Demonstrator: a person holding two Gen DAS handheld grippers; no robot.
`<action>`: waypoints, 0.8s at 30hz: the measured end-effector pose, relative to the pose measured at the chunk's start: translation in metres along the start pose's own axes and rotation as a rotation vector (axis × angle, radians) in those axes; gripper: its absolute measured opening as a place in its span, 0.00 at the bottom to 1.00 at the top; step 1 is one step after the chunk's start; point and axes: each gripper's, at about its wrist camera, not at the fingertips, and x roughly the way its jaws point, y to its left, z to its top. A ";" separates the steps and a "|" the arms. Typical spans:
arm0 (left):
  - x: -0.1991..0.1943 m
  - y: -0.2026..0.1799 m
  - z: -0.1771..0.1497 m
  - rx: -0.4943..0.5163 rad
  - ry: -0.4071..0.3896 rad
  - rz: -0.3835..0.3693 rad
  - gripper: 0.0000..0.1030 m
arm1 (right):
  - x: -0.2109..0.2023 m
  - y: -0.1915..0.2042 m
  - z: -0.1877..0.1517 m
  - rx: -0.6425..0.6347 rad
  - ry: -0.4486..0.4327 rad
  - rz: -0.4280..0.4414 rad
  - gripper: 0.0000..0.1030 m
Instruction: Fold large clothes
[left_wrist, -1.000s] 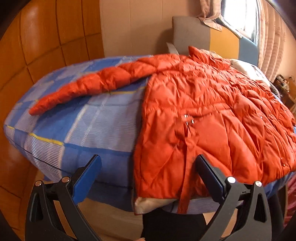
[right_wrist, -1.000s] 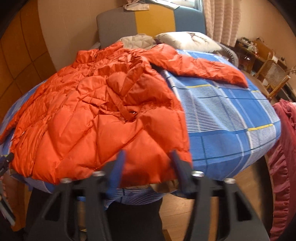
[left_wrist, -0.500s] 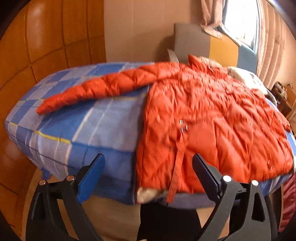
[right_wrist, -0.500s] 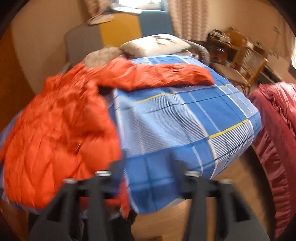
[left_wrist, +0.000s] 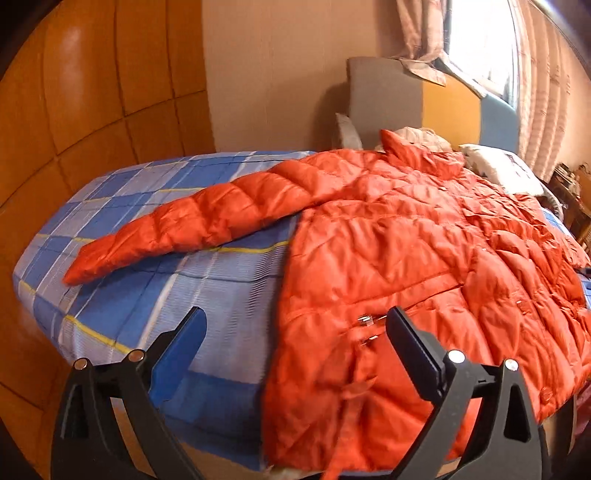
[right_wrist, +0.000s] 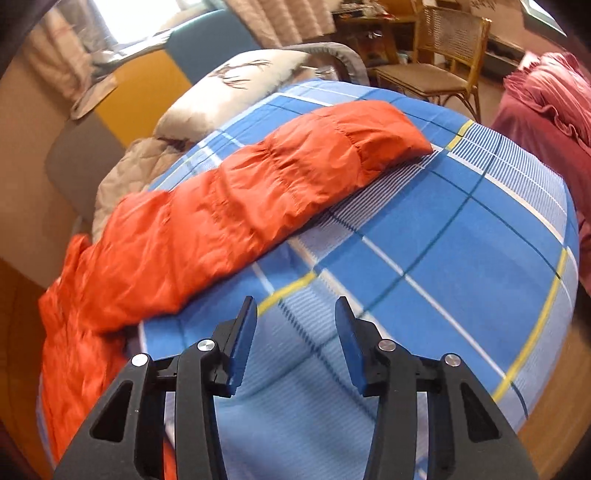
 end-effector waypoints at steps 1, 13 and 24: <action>0.001 -0.007 0.003 0.009 -0.001 -0.016 0.94 | 0.009 0.000 0.006 0.018 0.005 -0.018 0.43; 0.044 -0.116 0.047 0.161 0.017 -0.200 0.95 | 0.060 0.032 0.045 -0.170 0.025 -0.197 0.43; 0.077 -0.175 0.062 0.293 0.037 -0.268 0.95 | 0.057 0.048 0.063 -0.305 -0.076 -0.345 0.05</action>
